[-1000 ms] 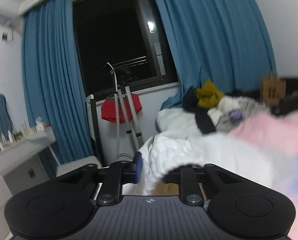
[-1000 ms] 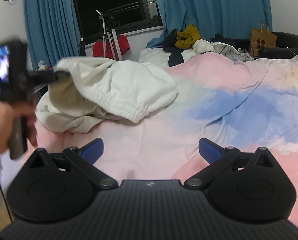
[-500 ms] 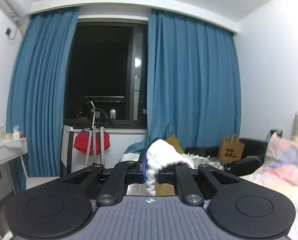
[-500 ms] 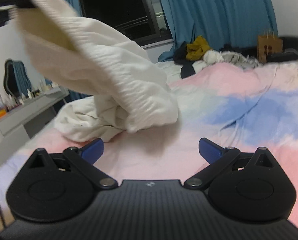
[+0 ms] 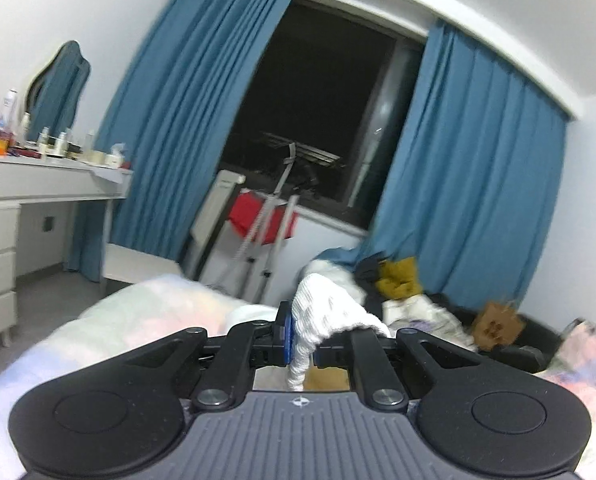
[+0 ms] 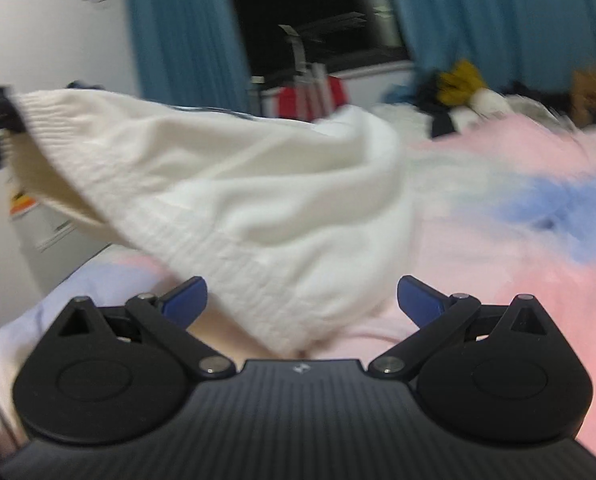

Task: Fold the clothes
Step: 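Grasp the sweatpants waistband with the left gripper and lift it, then grasp the elastic cuff with the right gripper while the left gripper holds the waistband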

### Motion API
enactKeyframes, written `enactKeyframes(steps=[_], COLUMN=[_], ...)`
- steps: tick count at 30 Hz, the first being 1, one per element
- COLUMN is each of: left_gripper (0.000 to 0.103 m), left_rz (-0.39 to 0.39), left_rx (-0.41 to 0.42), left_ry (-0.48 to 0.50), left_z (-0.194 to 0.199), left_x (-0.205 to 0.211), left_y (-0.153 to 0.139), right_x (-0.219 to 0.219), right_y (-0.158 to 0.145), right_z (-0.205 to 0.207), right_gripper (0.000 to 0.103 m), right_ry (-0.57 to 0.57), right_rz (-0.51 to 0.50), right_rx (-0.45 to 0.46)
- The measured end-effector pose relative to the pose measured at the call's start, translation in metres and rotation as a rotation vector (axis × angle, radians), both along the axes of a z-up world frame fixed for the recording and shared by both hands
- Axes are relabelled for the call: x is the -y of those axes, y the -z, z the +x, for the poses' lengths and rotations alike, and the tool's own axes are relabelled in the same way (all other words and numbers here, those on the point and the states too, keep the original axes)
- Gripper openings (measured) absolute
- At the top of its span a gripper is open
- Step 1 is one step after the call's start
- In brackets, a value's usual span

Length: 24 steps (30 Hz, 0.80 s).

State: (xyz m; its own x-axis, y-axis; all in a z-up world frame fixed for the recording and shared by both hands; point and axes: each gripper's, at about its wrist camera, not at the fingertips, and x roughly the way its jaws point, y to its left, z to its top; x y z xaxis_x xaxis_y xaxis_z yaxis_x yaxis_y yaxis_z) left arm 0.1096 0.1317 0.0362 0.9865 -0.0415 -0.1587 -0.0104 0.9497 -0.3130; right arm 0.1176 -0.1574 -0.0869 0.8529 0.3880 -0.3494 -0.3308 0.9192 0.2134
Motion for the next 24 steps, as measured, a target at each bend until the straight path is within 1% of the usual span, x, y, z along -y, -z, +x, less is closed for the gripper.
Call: enactKeyframes(steps=[2, 4, 6, 8, 9, 12, 14, 17, 21, 24], left_gripper=[0.010, 0.010, 0.010, 0.010, 0.010, 0.010, 0.010, 0.010, 0.010, 0.010], left_rz=[-0.037, -0.060, -0.080, -0.113, -0.117, -0.108, -0.098, -0.082, -0.061, -0.055], left_rx=[-0.026, -0.044, -0.055, -0.064, -0.065, -0.063, -0.061, -0.058, -0.053, -0.051], left_ry=[-0.015, -0.026, -0.035, -0.045, -0.052, -0.053, -0.049, -0.044, -0.037, -0.038], left_z=[0.000, -0.013, -0.023, -0.026, -0.031, -0.032, -0.030, -0.026, -0.022, -0.021], left_x=[-0.012, -0.031, -0.046, -0.058, -0.063, -0.062, -0.058, -0.052, -0.044, -0.037], left_y=[0.013, 0.024, 0.031, 0.035, 0.037, 0.037, 0.036, 0.035, 0.033, 0.031], right_x=[-0.015, -0.029, -0.038, -0.034, -0.030, -0.012, 0.005, 0.018, 0.026, 0.032], right_y=[0.001, 0.003, 0.003, 0.007, 0.009, 0.014, 0.013, 0.008, 0.006, 0.012], right_z=[0.002, 0.006, 0.009, 0.016, 0.020, 0.029, 0.034, 0.037, 0.034, 0.031], right_gripper=[0.103, 0.103, 0.103, 0.103, 0.103, 0.103, 0.103, 0.103, 0.103, 0.103], right_ry=[-0.033, -0.072, -0.063, -0.036, -0.022, 0.049, 0.067, 0.080, 0.128, 0.208], right_rz=[-0.010, -0.005, -0.024, -0.006, 0.006, 0.076, 0.156, 0.218, 0.238, 0.222], right_rx=[0.005, 0.007, 0.033, 0.019, 0.008, -0.031, -0.050, -0.040, -0.022, -0.042])
